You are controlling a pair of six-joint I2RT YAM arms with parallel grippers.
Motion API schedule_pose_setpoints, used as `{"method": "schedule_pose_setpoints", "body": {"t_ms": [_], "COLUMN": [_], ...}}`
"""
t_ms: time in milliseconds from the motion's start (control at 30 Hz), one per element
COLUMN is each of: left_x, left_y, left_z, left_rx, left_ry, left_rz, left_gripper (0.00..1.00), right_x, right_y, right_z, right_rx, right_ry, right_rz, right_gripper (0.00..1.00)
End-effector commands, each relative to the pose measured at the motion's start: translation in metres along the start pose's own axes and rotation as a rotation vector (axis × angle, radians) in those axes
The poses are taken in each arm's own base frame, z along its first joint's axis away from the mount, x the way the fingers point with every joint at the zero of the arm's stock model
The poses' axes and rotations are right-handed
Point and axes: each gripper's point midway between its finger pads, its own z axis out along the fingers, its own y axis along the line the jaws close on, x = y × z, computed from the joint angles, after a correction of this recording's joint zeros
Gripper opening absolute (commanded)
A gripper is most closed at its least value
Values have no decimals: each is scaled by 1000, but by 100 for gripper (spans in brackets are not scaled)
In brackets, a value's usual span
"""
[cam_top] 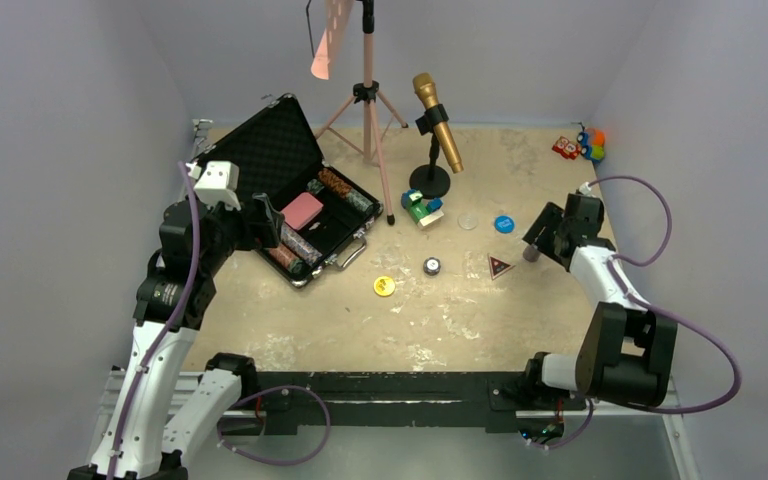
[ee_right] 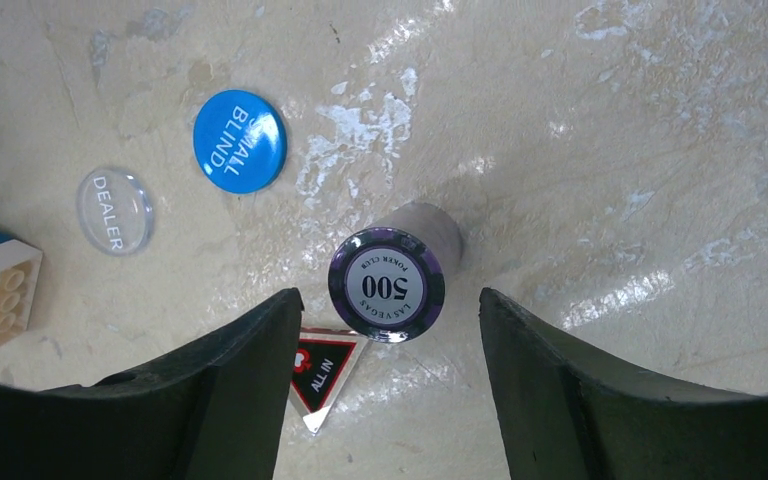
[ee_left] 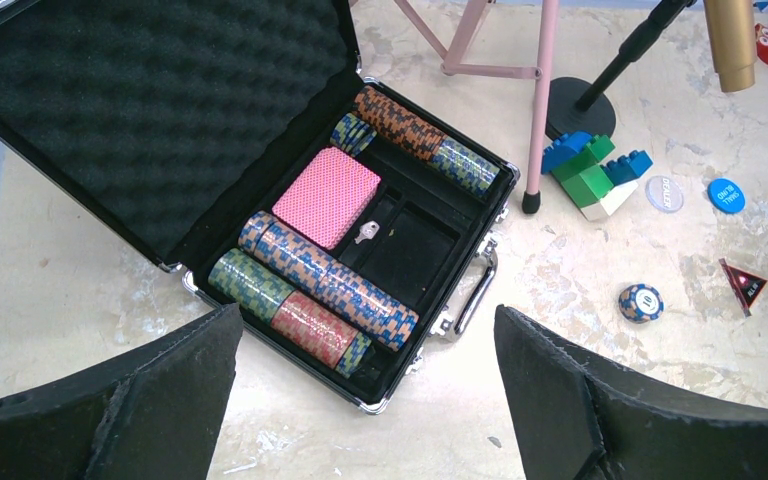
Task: Pack up texas hold em set
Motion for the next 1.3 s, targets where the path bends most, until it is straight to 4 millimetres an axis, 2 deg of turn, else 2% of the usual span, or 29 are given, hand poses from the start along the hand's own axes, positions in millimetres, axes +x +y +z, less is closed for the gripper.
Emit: {"method": "schedule_pose_setpoints", "body": {"t_ms": [0, 467, 767, 967, 1067, 1267], "left_x": [-4, -4, -4, -4, -4, -5], "left_y": [0, 0, 1, 1, 2, 3], "left_z": [0, 1, 0, 0, 0, -1], "left_rx": [2, 0, -5, -6, -9, -13], "left_ry": [-27, -27, -27, -28, -28, -31], "left_rz": [16, 16, 16, 16, 16, 16], "left_gripper": [100, 100, 100, 99, 100, 100], "right_x": [-10, -4, -3, -5, -6, -16], "right_y": [-3, -11, -10, -9, -7, 12], "right_z": [6, 17, 19, 15, 12, -9], "right_rx": [24, 56, 54, 48, 34, -68], "right_ry": [-52, -36, -27, -40, -42, -79], "right_rz": [8, -9, -13, -16, -22, -18], "right_gripper": [67, 62, 52, 26, 2, 0]}}
